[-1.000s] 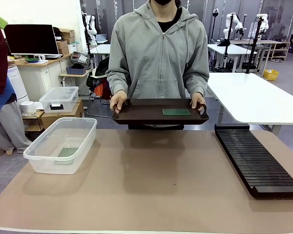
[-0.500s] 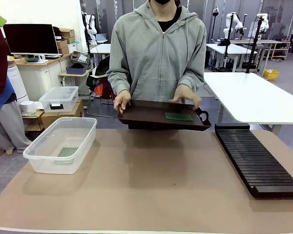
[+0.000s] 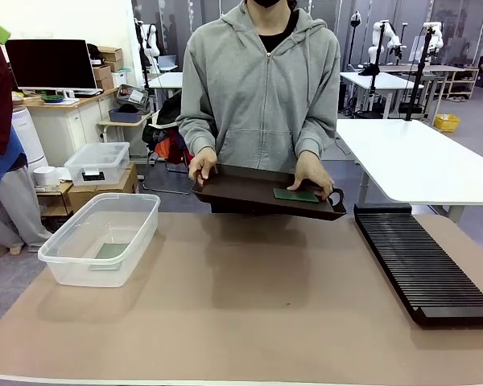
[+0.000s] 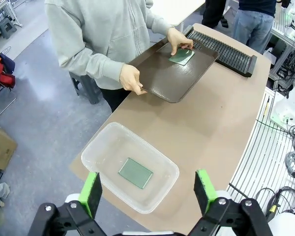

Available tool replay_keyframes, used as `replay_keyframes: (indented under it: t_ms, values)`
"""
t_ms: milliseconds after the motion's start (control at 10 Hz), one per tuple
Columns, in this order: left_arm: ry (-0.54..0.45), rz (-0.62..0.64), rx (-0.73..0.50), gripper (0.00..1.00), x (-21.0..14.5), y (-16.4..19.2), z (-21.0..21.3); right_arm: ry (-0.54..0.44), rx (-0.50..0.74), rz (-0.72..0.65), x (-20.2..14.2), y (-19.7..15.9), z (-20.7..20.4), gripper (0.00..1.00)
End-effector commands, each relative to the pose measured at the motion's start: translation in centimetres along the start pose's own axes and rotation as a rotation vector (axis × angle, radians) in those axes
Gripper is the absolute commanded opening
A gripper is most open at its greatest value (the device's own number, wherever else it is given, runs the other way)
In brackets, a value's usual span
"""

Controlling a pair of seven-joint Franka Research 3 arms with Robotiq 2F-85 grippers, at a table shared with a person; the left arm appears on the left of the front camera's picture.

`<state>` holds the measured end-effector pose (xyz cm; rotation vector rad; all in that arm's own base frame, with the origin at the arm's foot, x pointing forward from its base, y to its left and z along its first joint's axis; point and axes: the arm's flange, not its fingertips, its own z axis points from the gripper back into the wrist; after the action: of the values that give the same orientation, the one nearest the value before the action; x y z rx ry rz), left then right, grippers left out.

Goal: Sort PCBs into racks and boxes based on the side picked up.
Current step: Pick up the Blank PCB handed by the Human.

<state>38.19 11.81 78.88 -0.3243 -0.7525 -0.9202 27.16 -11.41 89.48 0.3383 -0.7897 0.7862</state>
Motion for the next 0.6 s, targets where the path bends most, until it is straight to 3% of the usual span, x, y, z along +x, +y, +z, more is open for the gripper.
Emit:
replay_keyframes:
  t_ms: [0, 500]
  values:
    - [-0.002, -0.004, -0.005, 1.00, -0.08, -0.32, 0.02, -0.004, 0.005, 0.008, 0.09, 0.21, 0.01, 1.00]
    - [-0.002, -0.004, -0.005, 1.00, -0.08, -0.32, 0.02, -0.004, 0.005, 0.008, 0.09, 0.21, 0.01, 1.00]
